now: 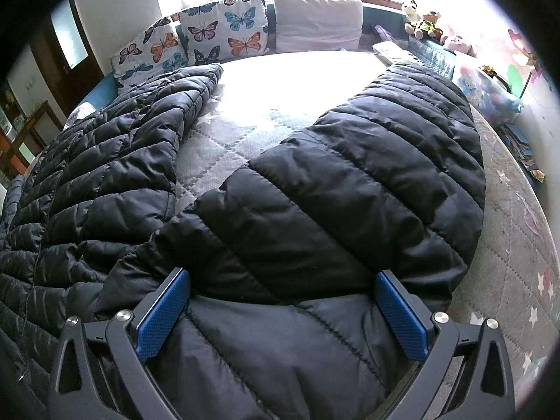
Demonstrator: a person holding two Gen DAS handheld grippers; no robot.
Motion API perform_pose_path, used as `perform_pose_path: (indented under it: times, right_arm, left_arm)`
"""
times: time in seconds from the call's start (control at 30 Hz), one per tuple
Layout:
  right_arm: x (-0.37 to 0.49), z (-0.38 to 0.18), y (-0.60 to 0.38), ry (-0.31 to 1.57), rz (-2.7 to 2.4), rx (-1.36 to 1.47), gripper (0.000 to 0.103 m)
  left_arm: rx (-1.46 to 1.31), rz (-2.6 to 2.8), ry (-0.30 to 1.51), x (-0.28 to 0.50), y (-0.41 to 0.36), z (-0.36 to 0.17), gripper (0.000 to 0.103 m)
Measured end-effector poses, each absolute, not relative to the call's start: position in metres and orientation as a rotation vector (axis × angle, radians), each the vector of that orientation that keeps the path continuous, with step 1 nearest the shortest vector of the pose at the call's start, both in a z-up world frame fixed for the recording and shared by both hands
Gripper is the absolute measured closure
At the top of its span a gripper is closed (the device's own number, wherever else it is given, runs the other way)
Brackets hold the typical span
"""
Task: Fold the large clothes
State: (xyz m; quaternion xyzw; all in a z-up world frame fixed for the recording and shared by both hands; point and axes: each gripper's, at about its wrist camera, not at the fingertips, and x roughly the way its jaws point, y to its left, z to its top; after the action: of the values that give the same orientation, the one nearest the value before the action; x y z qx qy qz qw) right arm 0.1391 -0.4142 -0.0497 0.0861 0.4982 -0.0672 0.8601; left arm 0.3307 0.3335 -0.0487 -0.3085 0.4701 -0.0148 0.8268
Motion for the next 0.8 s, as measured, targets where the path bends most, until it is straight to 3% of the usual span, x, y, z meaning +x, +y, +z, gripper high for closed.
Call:
perform_pose_path:
  times: [0.57,0.6,0.63,0.7,0.8]
  right_arm:
    - [0.134,-0.051,-0.412,1.014,-0.141,0.175,0.000]
    - [0.134,-0.051,-0.412,1.014,-0.141,0.175,0.000]
    - [0.134,-0.051,-0.413,1.013,-0.140,0.175,0.000]
    - [0.134,-0.051,-0.412,1.013,-0.141,0.174,0.000]
    - [0.134,-0.051,-0.412,1.020,-0.140,0.173,0.000]
  left_arm:
    - [-0.751,0.004,0.982,0.327,0.327,-0.072,0.028]
    - [-0.746,0.000,0.976,0.329,0.323,-0.072,0.030]
    - [-0.743,-0.006,0.967,0.329,0.321,-0.073,0.046]
    - [-0.748,-0.007,0.977,0.333,0.319,-0.076,0.067]
    - [-0.789,-0.005,0.949,0.330,0.319,-0.075,0.081]
